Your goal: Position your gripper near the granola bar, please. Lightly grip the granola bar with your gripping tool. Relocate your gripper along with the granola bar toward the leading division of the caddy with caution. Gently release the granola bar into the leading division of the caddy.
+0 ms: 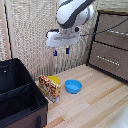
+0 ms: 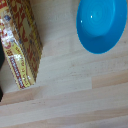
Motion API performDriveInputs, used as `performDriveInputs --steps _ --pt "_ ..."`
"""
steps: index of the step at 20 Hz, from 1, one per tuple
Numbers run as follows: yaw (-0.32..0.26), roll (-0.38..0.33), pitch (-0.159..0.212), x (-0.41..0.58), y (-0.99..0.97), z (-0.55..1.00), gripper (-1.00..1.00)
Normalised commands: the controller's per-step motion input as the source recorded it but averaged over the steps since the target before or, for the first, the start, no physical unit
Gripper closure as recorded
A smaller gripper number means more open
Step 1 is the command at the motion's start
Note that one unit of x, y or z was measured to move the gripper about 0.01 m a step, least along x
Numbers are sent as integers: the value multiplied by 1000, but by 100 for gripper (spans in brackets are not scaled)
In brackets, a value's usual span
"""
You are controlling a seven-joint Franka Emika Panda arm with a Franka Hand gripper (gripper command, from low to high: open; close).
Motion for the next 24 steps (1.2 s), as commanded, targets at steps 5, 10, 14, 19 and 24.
performDriveInputs --steps 5,10,14,19,24 --pt "6 -101 0 -100 756 -298 -100" --pt "8 -103 1 -104 725 -320 -100" --pt "28 -75 0 12 507 -478 -100" --pt "69 -69 0 169 405 -619 -100" --pt "120 -54 -9 207 261 -539 -100"
